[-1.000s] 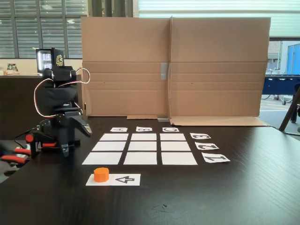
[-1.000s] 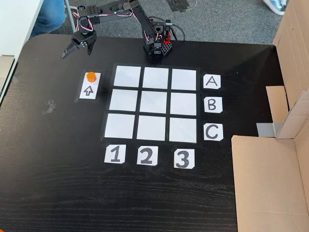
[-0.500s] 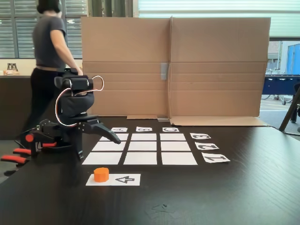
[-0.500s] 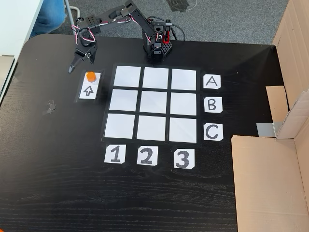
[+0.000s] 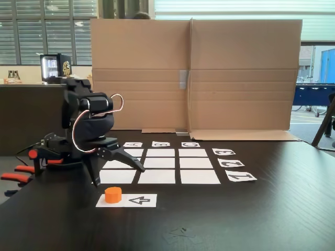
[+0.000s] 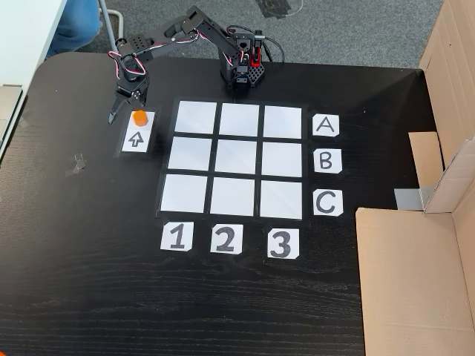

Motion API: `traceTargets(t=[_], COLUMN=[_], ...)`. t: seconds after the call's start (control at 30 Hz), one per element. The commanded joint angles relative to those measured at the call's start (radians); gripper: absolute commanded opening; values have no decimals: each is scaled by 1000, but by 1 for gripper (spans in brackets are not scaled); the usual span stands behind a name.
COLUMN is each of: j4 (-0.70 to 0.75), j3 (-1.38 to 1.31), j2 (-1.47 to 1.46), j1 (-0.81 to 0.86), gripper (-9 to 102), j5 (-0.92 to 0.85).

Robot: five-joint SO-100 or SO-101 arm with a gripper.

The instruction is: Pick up the round, orange token and place it in the grid on square B3.

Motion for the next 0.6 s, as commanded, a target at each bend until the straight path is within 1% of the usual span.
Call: traceTargets(t=[0.0,0.3,0.57], j4=[2,-5,-8], j3=[-40,-48,-77], j2=[3,-28,-63], j1=[-21,-64,-63], gripper=[71,70,70], j5=[-6,6,8])
